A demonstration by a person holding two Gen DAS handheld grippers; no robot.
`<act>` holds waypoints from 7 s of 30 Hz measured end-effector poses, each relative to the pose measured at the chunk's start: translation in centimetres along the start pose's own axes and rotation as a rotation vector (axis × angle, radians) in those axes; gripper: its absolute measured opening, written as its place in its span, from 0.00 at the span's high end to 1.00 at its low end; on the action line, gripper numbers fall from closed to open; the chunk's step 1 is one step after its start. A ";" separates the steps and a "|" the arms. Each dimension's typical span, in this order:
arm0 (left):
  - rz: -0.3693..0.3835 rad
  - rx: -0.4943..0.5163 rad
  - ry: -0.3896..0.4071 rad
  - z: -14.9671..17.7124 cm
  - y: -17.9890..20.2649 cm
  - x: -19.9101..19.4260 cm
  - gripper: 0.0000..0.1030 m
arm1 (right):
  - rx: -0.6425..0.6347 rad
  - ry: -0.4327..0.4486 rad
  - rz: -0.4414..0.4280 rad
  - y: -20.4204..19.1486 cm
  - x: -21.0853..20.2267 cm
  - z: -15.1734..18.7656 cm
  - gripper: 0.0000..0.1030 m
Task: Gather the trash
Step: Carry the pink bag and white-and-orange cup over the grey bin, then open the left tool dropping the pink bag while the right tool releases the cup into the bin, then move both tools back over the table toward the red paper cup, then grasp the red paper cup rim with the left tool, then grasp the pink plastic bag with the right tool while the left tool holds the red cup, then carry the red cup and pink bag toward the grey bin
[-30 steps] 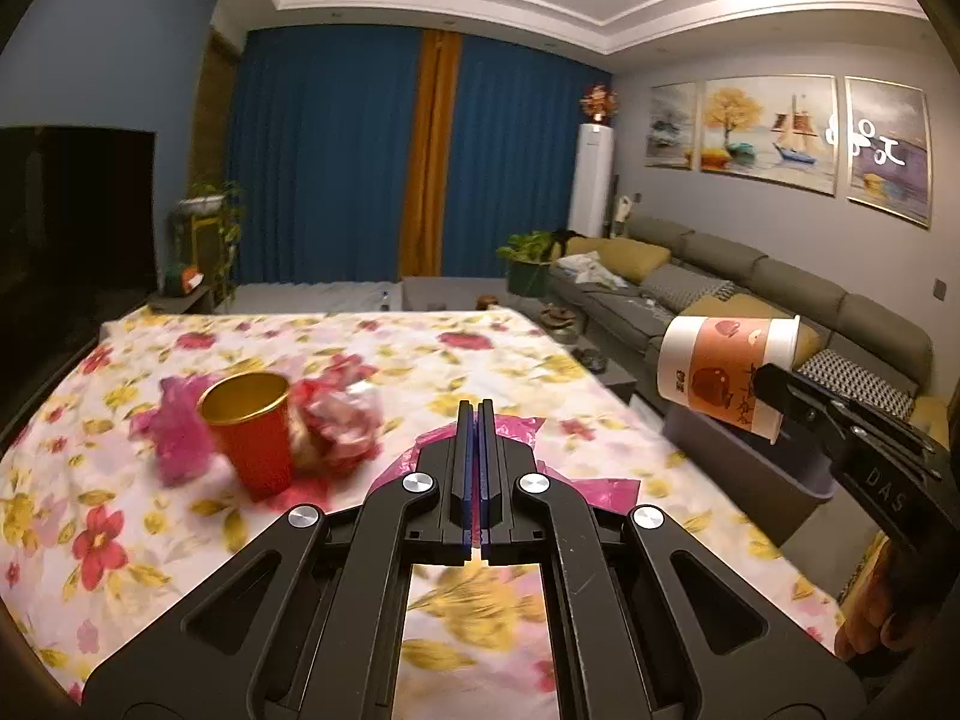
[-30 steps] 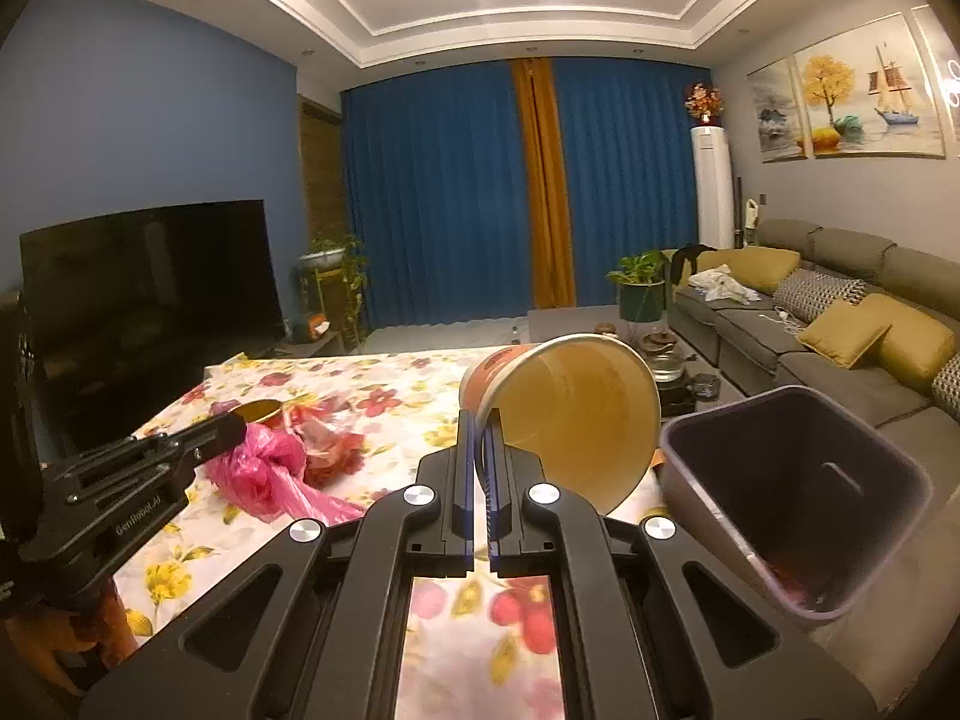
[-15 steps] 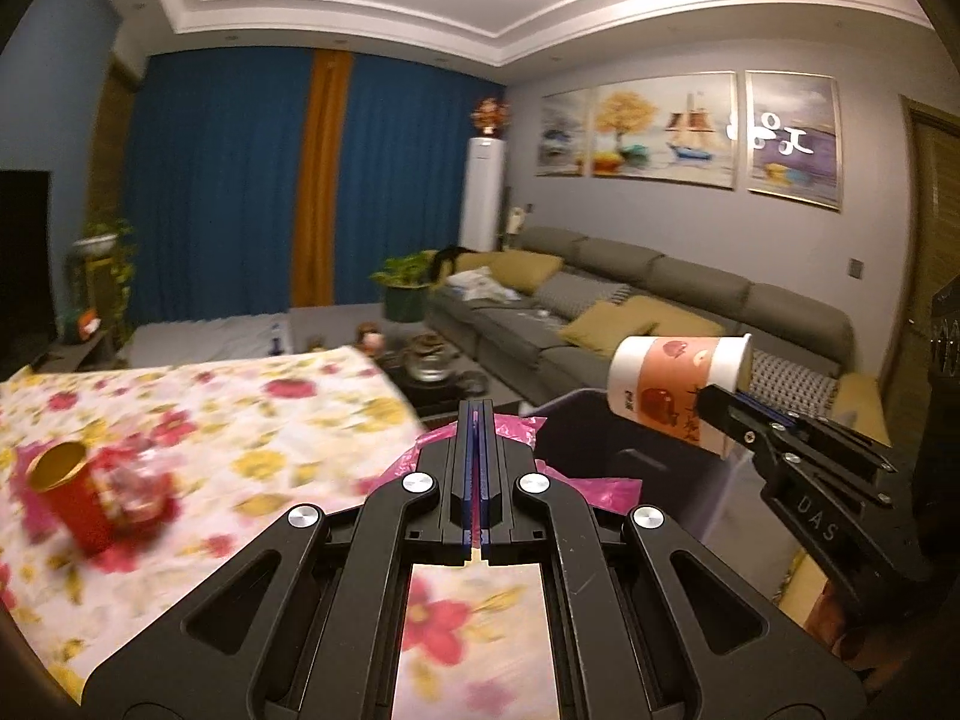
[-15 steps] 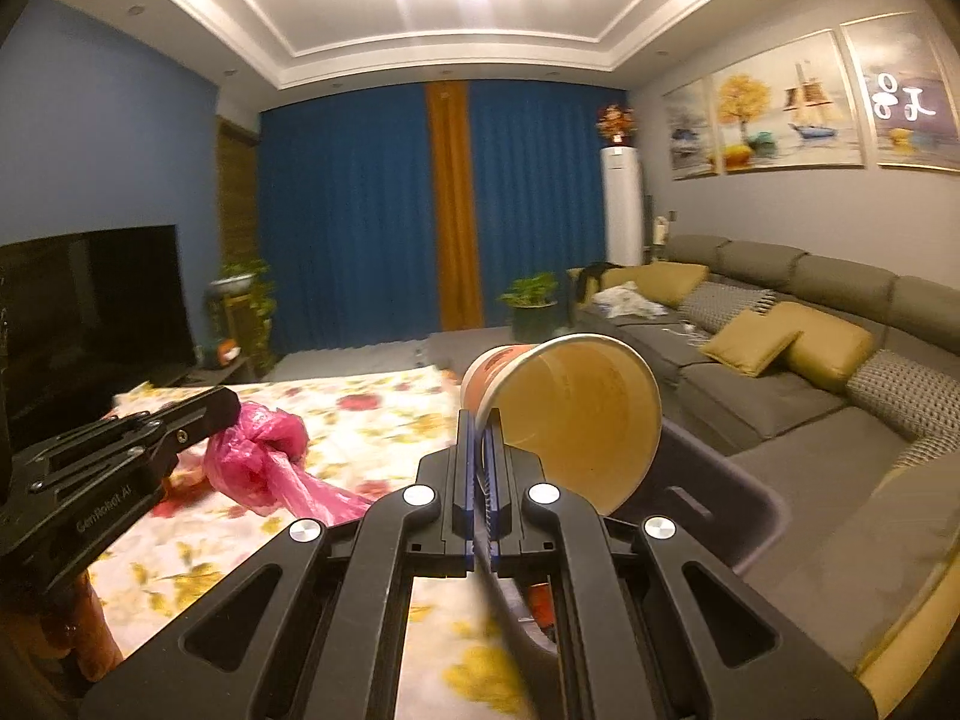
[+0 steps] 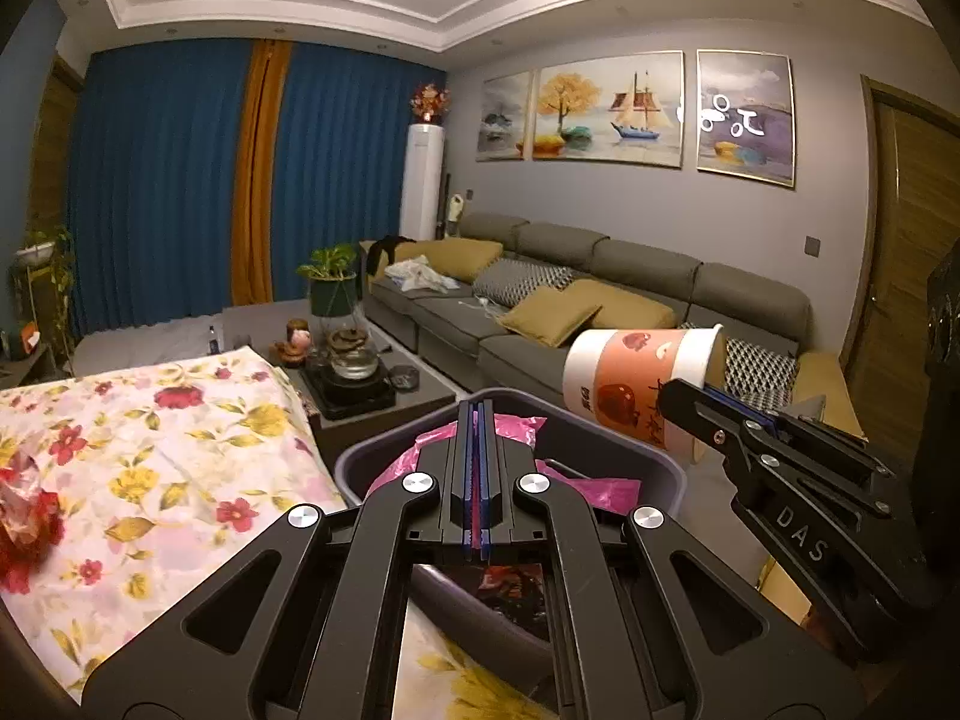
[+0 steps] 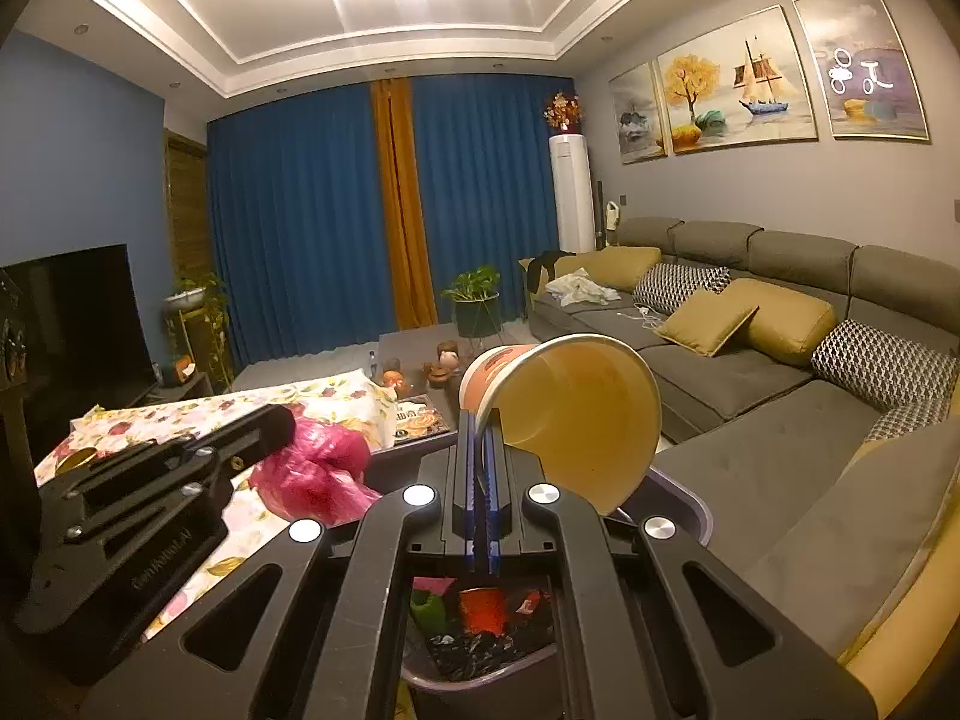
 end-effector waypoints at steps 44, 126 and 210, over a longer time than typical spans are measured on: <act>-0.004 -0.035 -0.095 2.5 -1.0 6.7 0.60 | 0.069 -0.045 -0.025 1.5 3.8 0.4 0.96; -0.613 -0.397 0.009 -1.1 -38.8 -18.4 0.48 | -0.171 -0.207 -0.437 -36.3 12.2 0.4 0.30; -0.483 -0.241 -0.049 1.2 -26.2 -16.3 0.45 | -0.149 -0.090 -0.391 -24.6 1.3 -1.5 0.93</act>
Point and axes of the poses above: each gripper's, at about its wrist camera, not at the fingertips, and x roughly the way its jaws point, y to its right, z to its underside, the point moved 4 cm from there along x, roughly the way its jaws point, and after that the axes turned 10 degrees about -x, right-handed, at the moved point
